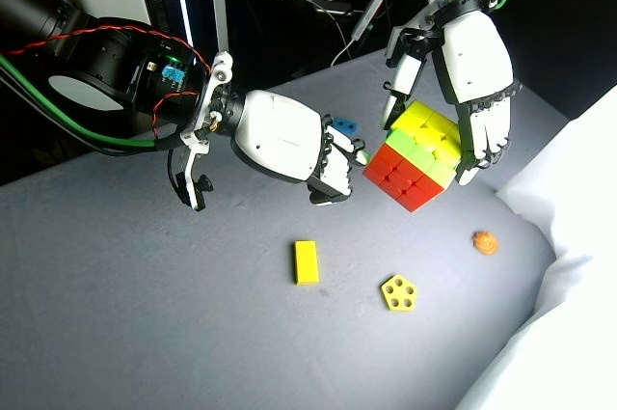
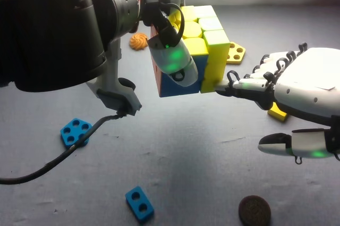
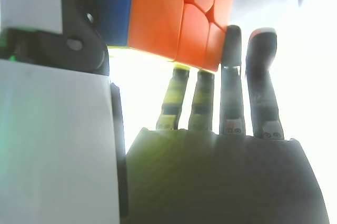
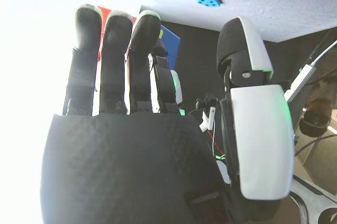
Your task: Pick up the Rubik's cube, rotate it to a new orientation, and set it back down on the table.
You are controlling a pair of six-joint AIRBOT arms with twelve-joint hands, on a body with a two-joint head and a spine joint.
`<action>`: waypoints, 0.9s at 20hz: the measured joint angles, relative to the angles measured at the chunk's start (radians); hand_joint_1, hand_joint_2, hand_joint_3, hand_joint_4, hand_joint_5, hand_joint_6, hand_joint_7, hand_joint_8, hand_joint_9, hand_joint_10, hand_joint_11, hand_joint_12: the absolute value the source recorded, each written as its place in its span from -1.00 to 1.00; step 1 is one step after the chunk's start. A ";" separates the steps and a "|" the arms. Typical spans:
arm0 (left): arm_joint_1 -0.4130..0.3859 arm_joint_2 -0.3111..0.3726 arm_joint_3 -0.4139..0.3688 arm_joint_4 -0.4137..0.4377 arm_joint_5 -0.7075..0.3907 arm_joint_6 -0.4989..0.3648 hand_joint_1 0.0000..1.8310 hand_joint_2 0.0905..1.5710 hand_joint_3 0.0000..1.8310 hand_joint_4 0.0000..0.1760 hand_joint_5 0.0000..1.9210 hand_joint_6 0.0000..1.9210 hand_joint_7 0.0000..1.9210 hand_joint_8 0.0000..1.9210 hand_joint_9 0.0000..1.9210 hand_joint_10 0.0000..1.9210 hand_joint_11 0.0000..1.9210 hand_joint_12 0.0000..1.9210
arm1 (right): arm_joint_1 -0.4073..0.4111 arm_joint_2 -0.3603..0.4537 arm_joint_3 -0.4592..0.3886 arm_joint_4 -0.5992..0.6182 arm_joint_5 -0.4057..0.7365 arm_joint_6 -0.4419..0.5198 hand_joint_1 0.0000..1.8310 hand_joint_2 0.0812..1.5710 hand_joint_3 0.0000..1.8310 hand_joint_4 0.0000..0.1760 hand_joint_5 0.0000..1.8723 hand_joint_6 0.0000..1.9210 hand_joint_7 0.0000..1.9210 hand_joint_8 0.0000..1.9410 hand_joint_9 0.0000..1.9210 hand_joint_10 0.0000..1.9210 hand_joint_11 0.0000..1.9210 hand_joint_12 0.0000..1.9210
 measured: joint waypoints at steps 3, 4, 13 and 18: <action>0.000 0.000 0.000 0.002 0.000 0.000 0.08 0.83 -1.00 -0.93 -0.53 0.82 -0.57 1.00 -0.77 1.00 -0.67 1.00 | -0.003 -0.012 0.008 0.014 -0.003 -0.024 -0.25 0.48 -0.99 -1.00 -0.84 -1.00 -0.60 0.77 -0.62 1.00 -0.71 1.00; 0.000 0.000 0.000 0.003 0.000 0.000 0.08 0.83 -1.00 -0.96 -0.53 0.81 -0.56 1.00 -0.77 1.00 -0.67 1.00 | -0.003 -0.014 0.013 0.015 -0.008 -0.025 -0.26 0.48 -0.99 -1.00 -0.86 -1.00 -0.59 0.78 -0.61 1.00 -0.69 1.00; 0.000 0.000 0.000 0.004 0.000 0.000 0.07 0.84 -1.00 -0.89 -0.55 0.84 -0.56 1.00 -0.76 1.00 -0.66 1.00 | -0.002 -0.014 0.020 0.035 -0.009 -0.026 -0.22 0.47 -1.00 -1.00 -0.79 -0.98 -0.58 0.72 -0.61 1.00 -0.67 1.00; 0.000 -0.001 -0.007 -0.037 0.012 -0.001 0.08 0.83 -1.00 -0.92 -0.54 0.83 -0.56 1.00 -0.78 1.00 -0.69 1.00 | 0.000 -0.016 0.037 0.064 0.020 -0.040 -0.25 0.48 -1.00 -1.00 -0.79 -0.99 -0.57 0.75 -0.61 1.00 -0.68 1.00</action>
